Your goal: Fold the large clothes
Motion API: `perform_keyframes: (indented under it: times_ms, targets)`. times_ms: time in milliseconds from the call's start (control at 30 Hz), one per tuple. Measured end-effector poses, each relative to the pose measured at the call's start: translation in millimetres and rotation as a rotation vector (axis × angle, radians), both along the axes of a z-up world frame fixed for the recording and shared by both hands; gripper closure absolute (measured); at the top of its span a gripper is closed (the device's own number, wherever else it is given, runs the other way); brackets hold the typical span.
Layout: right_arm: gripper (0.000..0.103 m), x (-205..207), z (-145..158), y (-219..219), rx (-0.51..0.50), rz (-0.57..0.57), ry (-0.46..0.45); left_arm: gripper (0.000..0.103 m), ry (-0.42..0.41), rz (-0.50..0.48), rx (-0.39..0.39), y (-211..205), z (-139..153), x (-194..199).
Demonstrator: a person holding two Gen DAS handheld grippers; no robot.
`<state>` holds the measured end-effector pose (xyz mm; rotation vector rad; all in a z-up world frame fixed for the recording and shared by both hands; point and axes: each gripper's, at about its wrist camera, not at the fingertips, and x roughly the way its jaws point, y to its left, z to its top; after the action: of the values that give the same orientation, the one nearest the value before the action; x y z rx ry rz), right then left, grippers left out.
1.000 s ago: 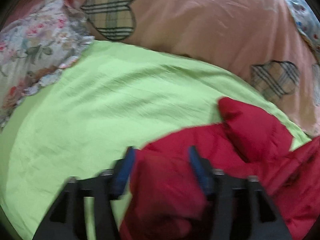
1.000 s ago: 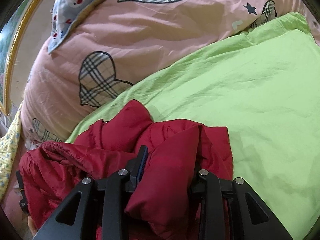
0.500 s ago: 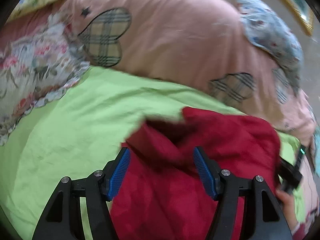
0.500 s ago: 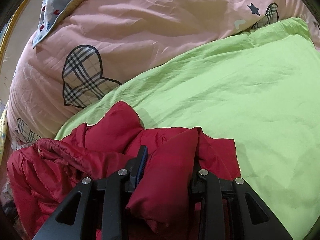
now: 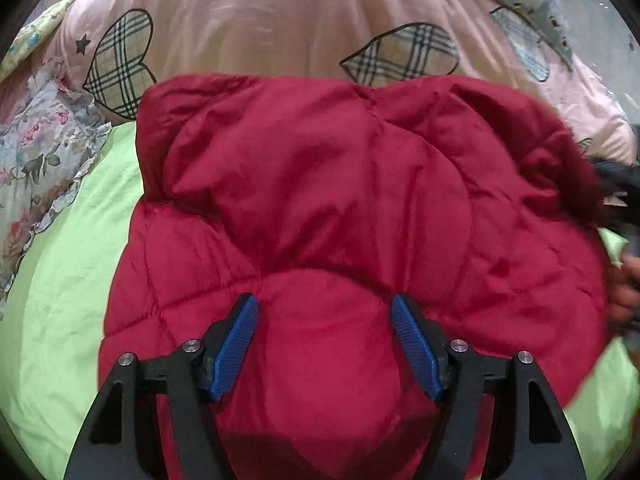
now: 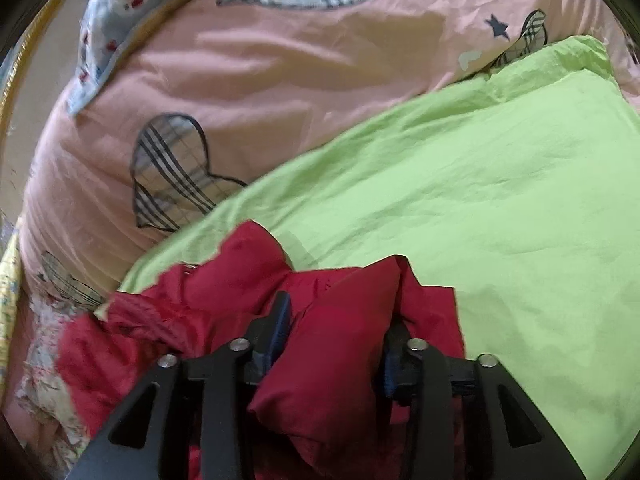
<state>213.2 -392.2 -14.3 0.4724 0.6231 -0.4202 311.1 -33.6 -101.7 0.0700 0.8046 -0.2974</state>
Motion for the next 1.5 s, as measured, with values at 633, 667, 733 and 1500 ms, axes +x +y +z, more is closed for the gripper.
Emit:
perform_keyframes:
  times_ms: [633, 667, 733, 1500]
  targets:
    - [0.015, 11.0, -41.4, 92.7, -0.29, 0.366, 0.347, 0.034, 0.012, 0.007, 0.003, -13.3, -3.6, 36.9]
    - [0.015, 14.4, -45.6, 81.8, -0.245, 0.35, 0.338, 0.035, 0.022, 0.001, -0.022, -8.2, 2.4, 32.6]
    - [0.015, 16.7, -46.9, 73.4, -0.214, 0.32, 0.325, 0.042, 0.021, -0.008, -0.071, 4.6, 13.1, 24.3]
    - [0.013, 9.5, -54.3, 62.5, -0.098, 0.268, 0.258, 0.044, 0.089, 0.071, -0.097, 24.7, -14.2, 75.3]
